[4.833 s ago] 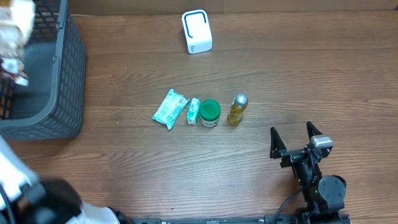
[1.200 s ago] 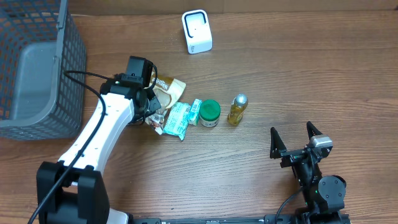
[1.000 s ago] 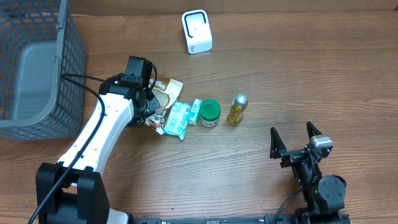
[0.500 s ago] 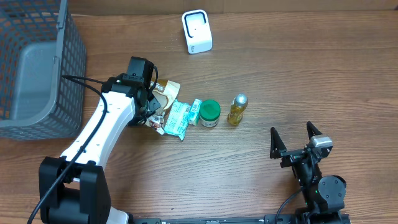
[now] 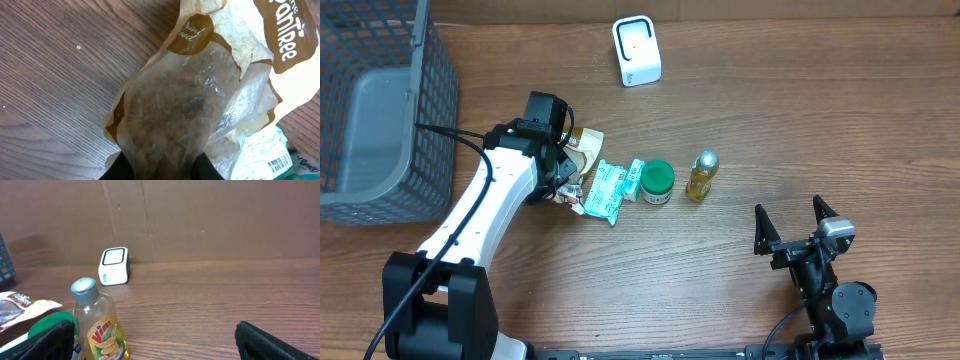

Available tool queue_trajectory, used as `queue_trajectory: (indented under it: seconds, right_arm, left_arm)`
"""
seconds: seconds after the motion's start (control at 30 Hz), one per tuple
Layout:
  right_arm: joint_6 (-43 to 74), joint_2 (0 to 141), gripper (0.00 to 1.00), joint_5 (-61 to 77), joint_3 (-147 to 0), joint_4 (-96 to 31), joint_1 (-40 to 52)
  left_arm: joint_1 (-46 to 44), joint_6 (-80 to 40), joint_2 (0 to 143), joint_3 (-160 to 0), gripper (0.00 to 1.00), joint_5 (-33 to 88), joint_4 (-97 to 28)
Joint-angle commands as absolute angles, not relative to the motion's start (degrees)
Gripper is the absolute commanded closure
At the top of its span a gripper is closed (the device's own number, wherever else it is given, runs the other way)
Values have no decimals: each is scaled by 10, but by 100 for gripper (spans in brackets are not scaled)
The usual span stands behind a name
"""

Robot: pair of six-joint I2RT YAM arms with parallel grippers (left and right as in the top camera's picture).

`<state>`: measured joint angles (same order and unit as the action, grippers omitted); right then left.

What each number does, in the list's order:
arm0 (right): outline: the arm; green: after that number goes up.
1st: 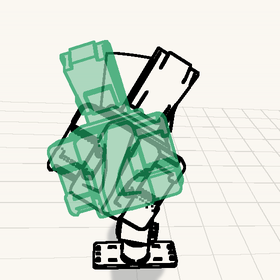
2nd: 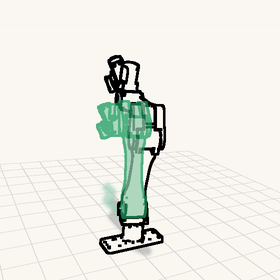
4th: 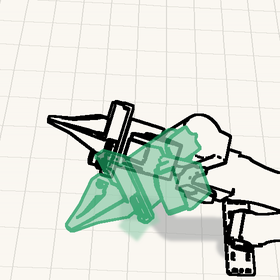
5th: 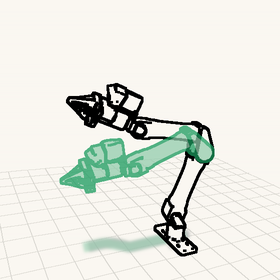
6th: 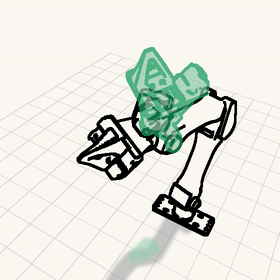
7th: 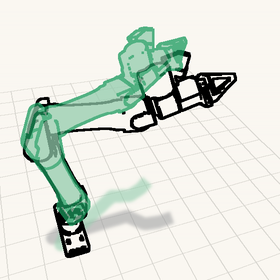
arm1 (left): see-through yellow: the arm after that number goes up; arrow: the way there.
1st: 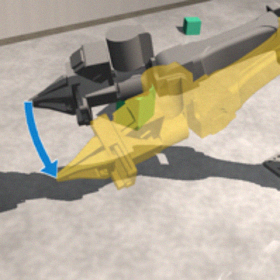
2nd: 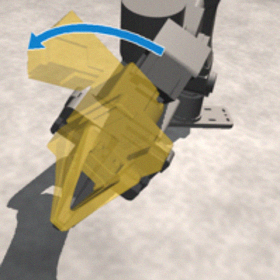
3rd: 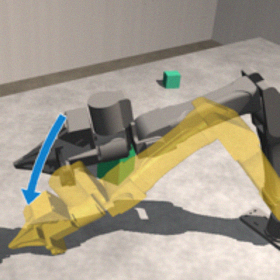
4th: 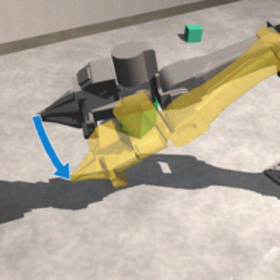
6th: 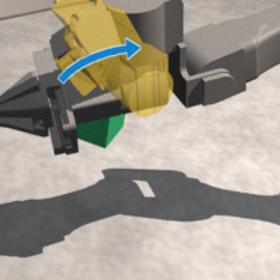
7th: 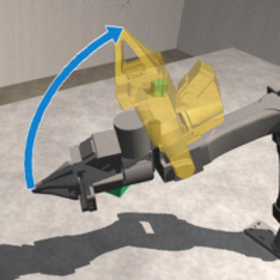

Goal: Scan the item barcode
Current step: 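Lay the Pantree bag flat left of the wipes pack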

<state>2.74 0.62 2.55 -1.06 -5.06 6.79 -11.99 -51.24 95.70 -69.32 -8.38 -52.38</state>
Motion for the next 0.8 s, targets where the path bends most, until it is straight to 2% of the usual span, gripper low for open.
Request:
queue_trajectory:
  seconds: [0.0,0.13,0.33,0.43,0.57,0.6,0.7,0.77]
  right_arm:
    - [23,2,0,23,-4,-47,66]
    - [23,2,0,23,-4,-47,66]
    - [23,2,0,23,-4,-47,66]
    - [23,2,0,23,-4,-47,66]
    - [23,2,0,23,-4,-47,66]
    - [23,2,0,23,-4,-47,66]
    - [23,2,0,23,-4,-47,66]
    - [23,2,0,23,-4,-47,66]
  left_arm:
    - [-120,-529,960,-686,89,-95,-529]
    - [-120,-529,960,-683,90,-105,-537]
    - [-120,-529,960,-680,83,-111,-537]
    - [-120,-529,960,-680,66,-110,-537]
    - [-120,-519,960,-680,53,-109,-540]
    - [-120,-512,960,-680,46,-109,-539]
    - [-120,-466,959,-685,28,-108,-540]
    - [-120,-429,959,-697,21,-100,-540]
